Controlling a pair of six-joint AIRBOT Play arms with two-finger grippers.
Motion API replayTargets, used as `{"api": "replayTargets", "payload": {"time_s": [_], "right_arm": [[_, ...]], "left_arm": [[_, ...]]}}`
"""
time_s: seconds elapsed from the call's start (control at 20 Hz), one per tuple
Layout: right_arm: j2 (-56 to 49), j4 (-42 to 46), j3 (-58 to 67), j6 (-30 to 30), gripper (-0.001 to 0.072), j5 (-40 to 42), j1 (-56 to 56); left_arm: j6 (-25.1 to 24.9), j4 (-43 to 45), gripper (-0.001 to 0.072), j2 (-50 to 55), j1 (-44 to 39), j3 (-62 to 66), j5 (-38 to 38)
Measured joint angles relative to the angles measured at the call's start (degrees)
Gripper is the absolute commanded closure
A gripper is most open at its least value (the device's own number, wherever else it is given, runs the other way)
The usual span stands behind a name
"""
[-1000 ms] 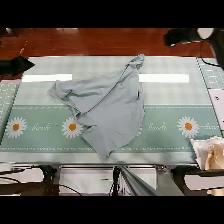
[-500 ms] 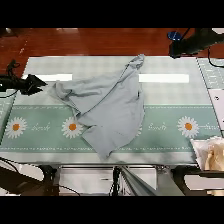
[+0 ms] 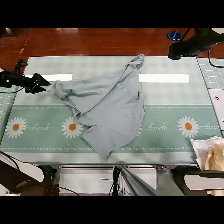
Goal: Fold the shirts.
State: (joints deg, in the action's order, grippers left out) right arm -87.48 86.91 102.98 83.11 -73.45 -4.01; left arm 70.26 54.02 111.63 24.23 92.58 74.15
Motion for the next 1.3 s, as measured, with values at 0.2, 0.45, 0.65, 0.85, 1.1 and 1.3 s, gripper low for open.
{"api": "replayTargets", "payload": {"time_s": [0.2,0.45,0.65,0.85,1.1,1.3], "right_arm": [[0.0,-0.02,0.0,0.13,0.0227,-0.07,-0.02],[0.04,0.0,-0.02,0.28,0.0227,-0.26,-0.02],[0.48,0.2,0.0,0.28,0.024,-0.79,0.07],[0.96,-2.03,-0.79,0.44,0.0188,-4.7,2.93],[7.02,-20.11,-20.02,0.66,0.0188,-8.44,7.5],[16.5,-27.3,-45.31,2.1,0.0185,-1.4,4.72]], "left_arm": [[1.97,2.58,0.038,1.31,-2.97,1.11,4.11],[3.72,5.38,0.0683,2.47,-4.11,1.57,9.11],[4.61,6.21,0.0684,2.86,-4.0,1.7,10.99],[5.01,7.15,0.0684,3.02,-3.93,3.15,12.96],[5.01,6.16,0.0684,2.97,-3.89,7.67,14.14],[4.96,3.76,0.0683,2.99,-3.93,10.08,14.36]]}}
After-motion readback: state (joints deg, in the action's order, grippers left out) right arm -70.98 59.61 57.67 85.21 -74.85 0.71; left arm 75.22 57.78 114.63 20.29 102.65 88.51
